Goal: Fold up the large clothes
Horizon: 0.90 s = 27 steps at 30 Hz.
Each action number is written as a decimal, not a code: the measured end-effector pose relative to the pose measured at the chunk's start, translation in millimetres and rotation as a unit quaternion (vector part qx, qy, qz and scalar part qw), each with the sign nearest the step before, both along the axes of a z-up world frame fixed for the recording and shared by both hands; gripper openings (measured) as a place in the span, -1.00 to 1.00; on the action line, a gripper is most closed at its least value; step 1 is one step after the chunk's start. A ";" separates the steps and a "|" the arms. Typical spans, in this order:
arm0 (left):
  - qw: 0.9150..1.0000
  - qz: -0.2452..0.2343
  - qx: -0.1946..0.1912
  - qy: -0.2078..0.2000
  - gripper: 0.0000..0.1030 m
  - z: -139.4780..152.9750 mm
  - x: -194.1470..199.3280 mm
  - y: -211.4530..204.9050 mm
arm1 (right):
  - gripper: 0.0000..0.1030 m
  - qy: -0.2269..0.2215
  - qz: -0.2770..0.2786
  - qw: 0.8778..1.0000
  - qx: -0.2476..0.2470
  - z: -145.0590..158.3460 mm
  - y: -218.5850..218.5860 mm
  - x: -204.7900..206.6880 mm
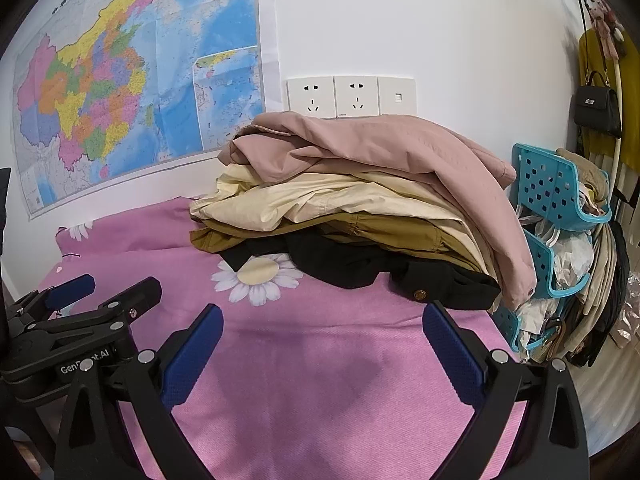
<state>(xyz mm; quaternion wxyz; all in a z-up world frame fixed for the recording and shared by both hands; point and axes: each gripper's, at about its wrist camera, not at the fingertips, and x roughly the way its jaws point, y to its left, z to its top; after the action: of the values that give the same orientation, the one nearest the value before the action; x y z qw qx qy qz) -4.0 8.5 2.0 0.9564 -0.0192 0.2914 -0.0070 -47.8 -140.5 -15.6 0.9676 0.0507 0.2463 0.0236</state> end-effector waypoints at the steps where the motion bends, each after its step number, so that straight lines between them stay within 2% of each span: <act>1: 1.000 -0.001 -0.001 0.001 0.90 -0.1 0.0 0.1 | 0.89 -0.001 0.000 1.000 0.000 -0.4 0.6 -0.9; 27: 1.000 -0.002 -0.005 0.002 0.90 -1.4 2.7 0.7 | 0.89 -0.010 0.003 1.000 -0.013 7.0 2.1 0.0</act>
<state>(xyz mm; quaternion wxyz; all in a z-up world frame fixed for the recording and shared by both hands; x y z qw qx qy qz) -1.3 9.2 0.6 0.9557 -0.0232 0.2934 -0.0101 -47.8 -138.3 -8.6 0.9705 0.0377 0.2371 0.0235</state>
